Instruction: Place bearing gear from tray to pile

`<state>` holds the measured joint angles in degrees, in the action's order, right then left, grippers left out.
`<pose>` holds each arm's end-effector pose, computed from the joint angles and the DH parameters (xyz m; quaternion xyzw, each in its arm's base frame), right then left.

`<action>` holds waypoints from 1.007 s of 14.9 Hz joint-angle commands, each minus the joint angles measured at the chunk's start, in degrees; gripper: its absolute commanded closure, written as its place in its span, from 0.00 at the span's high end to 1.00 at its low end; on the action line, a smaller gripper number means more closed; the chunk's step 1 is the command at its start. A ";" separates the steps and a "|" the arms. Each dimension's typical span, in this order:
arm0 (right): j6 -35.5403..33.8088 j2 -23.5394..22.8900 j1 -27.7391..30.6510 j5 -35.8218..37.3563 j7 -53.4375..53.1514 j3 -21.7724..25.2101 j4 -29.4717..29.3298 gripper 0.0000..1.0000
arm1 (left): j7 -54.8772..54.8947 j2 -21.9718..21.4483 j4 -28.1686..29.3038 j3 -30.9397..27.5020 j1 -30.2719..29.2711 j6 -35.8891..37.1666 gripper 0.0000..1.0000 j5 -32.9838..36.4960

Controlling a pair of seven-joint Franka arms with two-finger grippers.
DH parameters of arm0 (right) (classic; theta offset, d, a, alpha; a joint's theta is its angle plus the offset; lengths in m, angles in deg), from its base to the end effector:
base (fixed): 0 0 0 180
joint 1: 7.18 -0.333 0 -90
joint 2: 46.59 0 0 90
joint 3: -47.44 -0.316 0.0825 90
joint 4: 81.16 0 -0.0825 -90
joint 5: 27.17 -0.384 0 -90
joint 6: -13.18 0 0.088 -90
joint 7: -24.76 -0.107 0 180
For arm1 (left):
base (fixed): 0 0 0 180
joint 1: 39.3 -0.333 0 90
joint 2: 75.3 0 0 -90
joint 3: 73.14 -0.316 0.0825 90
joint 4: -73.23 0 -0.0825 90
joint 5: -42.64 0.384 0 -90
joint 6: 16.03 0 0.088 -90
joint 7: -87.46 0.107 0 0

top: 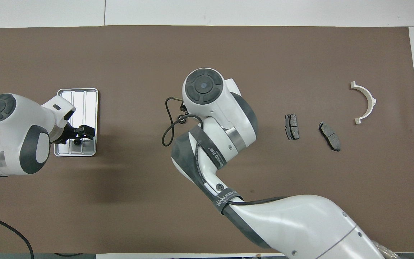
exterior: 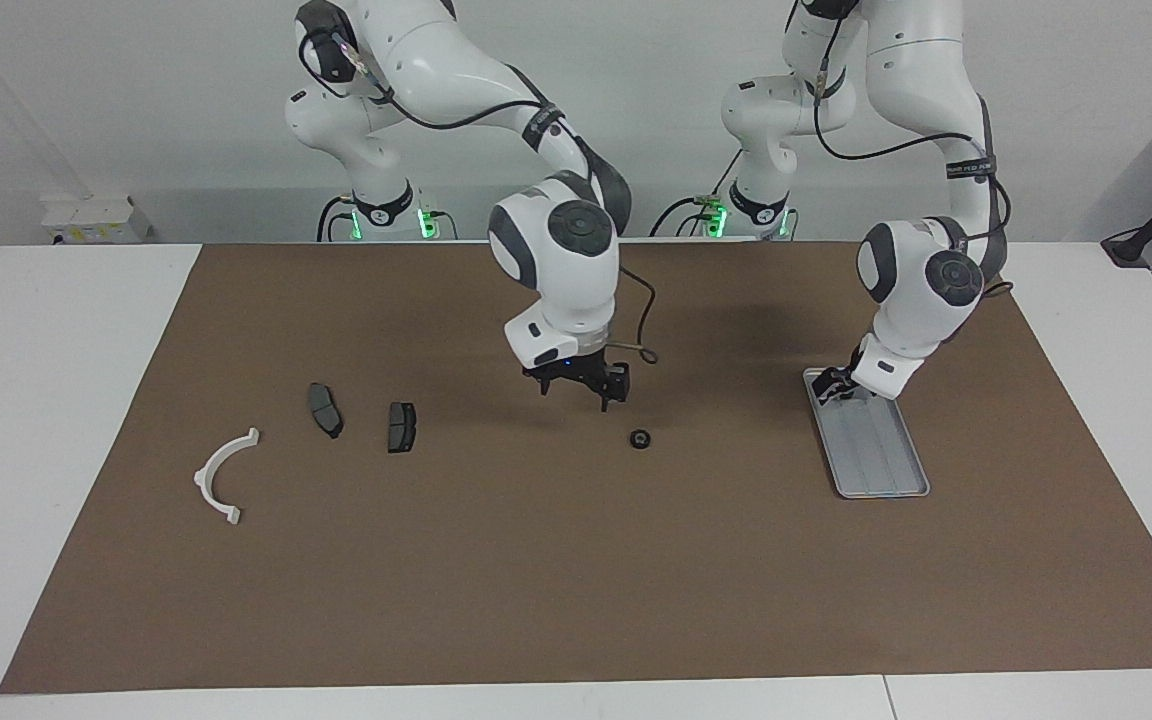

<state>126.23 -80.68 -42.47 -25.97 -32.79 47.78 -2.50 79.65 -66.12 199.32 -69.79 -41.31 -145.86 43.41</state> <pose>0.5905 0.4121 0.3695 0.9814 -0.1914 0.0100 0.0059 0.5380 -0.0121 0.3023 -0.9975 -0.0520 0.0471 0.0040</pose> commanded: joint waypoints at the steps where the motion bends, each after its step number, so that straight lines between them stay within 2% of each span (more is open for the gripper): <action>1: -3.10 -8.70 -0.75 0.99 -2.74 0.28 -11.77 1.00 | 0.17 -4.26 3.81 -0.09 -0.19 -1.29 0.99 -1.56; 3: -3.09 -11.78 -2.41 0.99 -4.41 0.45 -15.28 1.00 | 0.25 -4.26 3.90 -0.27 -0.19 -1.29 0.93 -1.65; 5: -2.92 -15.03 -2.94 0.90 -5.72 0.45 -18.88 1.00 | 0.17 -4.18 3.99 -0.45 -0.19 -2.08 0.82 -1.65; 6: -3.27 -16.70 -3.21 0.99 -5.90 0.45 -20.90 1.00 | 0.25 -4.09 4.08 -0.45 -0.19 -3.48 0.79 -1.65; 9: -2.40 -18.65 -3.82 0.99 -5.99 0.45 -21.63 1.00 | 1.30 -4.09 5.13 -1.15 -0.19 -5.60 0.68 -1.65; 12: -2.47 -20.84 -4.00 1.16 -5.91 0.54 -22.94 1.00 | 3.41 -3.39 5.22 -1.94 -0.28 -6.47 0.67 -1.65; 15: -3.01 -20.76 -4.00 1.08 -5.82 0.10 -23.03 0.98 | 3.59 -3.30 5.66 -1.94 -0.28 -7.53 0.66 -1.74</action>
<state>124.97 -100.27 -46.26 -25.79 -37.46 48.01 -22.74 81.72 -68.74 203.31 -71.66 -41.36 -151.45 42.67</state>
